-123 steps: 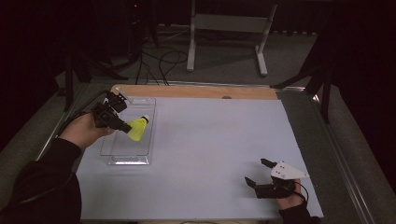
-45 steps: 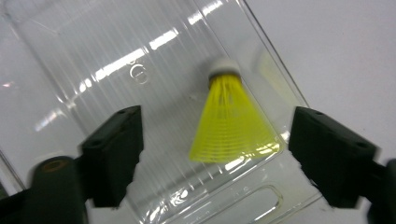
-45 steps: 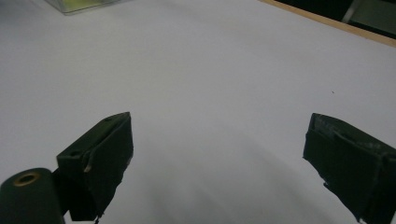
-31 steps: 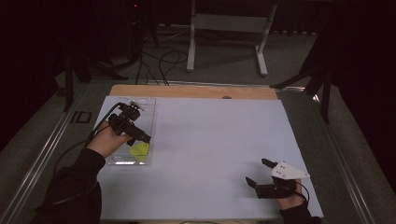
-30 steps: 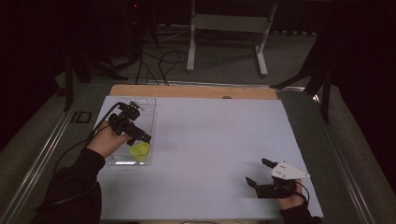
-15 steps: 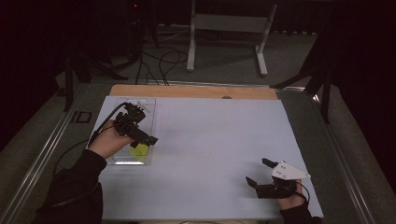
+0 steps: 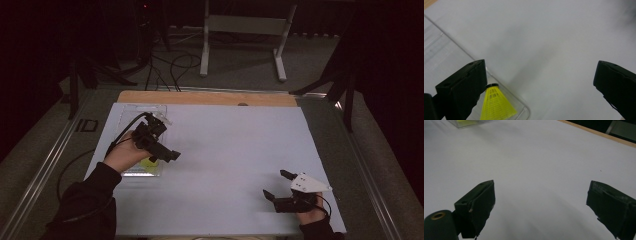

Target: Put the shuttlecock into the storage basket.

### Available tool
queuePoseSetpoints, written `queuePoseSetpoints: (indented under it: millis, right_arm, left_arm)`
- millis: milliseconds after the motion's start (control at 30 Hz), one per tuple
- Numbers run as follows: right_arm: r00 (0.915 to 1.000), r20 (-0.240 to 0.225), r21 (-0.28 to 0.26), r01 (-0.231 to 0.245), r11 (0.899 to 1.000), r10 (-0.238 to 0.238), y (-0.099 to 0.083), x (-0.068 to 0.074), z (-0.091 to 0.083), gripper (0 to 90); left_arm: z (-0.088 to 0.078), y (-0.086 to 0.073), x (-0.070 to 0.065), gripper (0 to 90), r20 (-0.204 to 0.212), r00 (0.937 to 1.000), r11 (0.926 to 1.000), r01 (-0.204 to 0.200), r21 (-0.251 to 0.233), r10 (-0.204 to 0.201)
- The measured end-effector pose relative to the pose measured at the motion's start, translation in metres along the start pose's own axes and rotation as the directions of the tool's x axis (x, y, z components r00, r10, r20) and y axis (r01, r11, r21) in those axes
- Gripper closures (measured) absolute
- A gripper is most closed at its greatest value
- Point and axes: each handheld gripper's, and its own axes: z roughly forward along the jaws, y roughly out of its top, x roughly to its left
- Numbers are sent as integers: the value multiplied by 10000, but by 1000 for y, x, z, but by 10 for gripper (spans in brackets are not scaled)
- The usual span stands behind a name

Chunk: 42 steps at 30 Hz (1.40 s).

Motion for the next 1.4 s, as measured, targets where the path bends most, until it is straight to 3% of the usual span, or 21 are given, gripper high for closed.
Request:
queuePoseSetpoints:
  millis: [200, 600, 933, 1100, 1200, 1333, 1400]
  right_arm:
    - [10000, -24, -5, -1, 10000, 1, 0, 0, 0, 85]
    - [10000, -49, 5, 31, 10000, -31, 0, 0, -1, 85]
    - [10000, -50, 1, 48, 10000, -48, 1, 0, -1, 85]
    - [10000, -34, 5, 16, 10000, -16, 1, 1, -1, 86]
    - [10000, -12, -36, 39, 10000, -39, 1, 1, -1, 86]
    - [10000, -18, -20, 46, 10000, -46, 1, 1, -1, 85]
    - [10000, -10, -29, 66, 10000, -66, 1, 1, -1, 86]
  left_arm:
    - [6, 6, -21, 0, 274, 9974, 9976, -662, -178, 667]
    - [21, 3, -45, 0, 835, 9880, 9914, -1277, -293, 1297]
    - [40, -27, -57, 0, 1561, 9704, 9829, -1809, -358, 1843]
    - [43, -39, -60, 0, 1806, 9655, 9821, -1807, -527, 1874]
    - [43, -44, -63, 0, 1705, 9652, 9796, -1897, -658, 1984]
    - [45, -60, -67, 0, 1970, 9575, 9766, -1976, -849, 2109]
    - [45, -64, -67, 0, 2031, 9568, 9772, -1943, -858, 2081]
